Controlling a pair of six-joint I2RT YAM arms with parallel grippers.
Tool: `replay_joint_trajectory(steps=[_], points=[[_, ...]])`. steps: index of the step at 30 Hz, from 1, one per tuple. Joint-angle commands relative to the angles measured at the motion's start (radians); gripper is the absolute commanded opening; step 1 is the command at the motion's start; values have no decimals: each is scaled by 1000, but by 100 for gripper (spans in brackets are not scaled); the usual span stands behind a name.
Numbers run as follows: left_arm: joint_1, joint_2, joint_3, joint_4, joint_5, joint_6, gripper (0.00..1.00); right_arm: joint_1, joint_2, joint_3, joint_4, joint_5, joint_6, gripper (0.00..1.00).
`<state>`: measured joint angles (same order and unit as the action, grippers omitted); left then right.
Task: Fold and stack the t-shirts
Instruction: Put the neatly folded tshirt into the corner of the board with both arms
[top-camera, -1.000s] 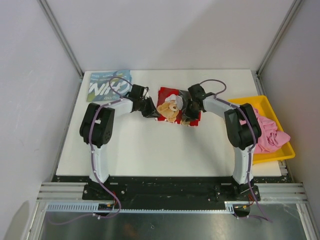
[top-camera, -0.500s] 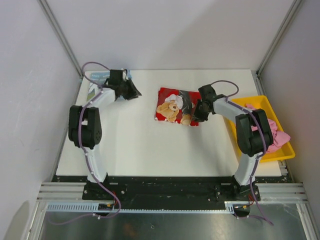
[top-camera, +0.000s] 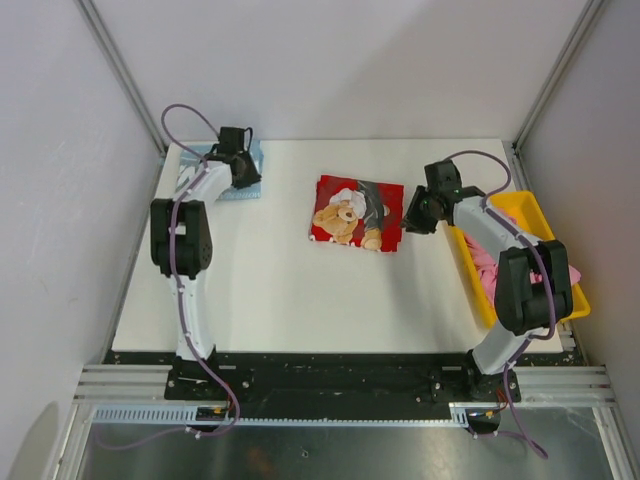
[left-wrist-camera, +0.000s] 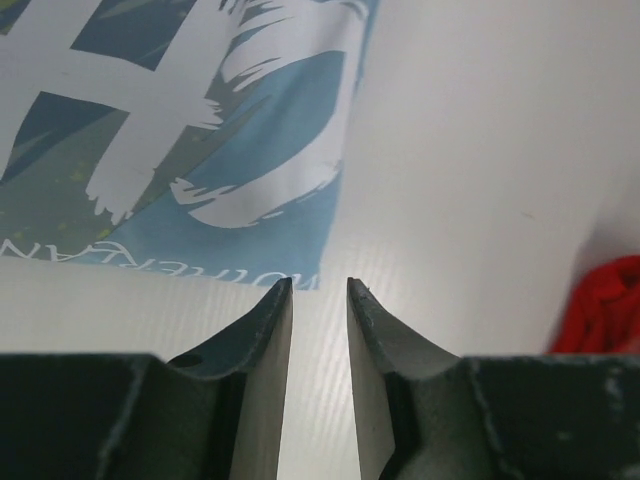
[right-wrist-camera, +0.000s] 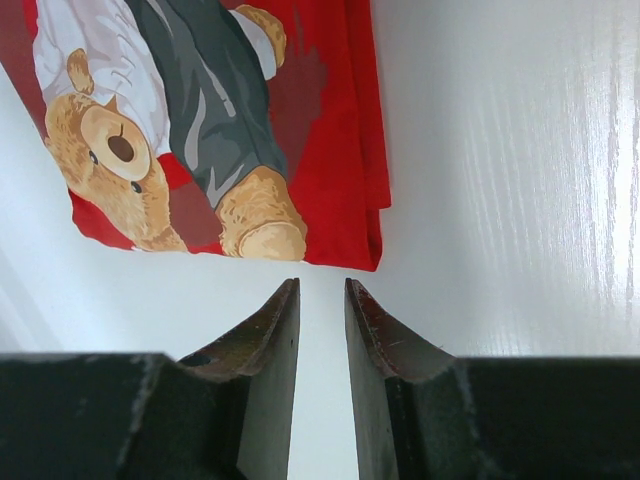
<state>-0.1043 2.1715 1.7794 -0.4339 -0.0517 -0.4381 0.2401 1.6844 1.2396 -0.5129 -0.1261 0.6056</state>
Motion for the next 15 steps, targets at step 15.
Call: replay_joint_trajectory(steps=[15], points=[[-31, 129, 131, -51, -86, 82, 33, -15, -36, -42, 7, -35, -17, 30]])
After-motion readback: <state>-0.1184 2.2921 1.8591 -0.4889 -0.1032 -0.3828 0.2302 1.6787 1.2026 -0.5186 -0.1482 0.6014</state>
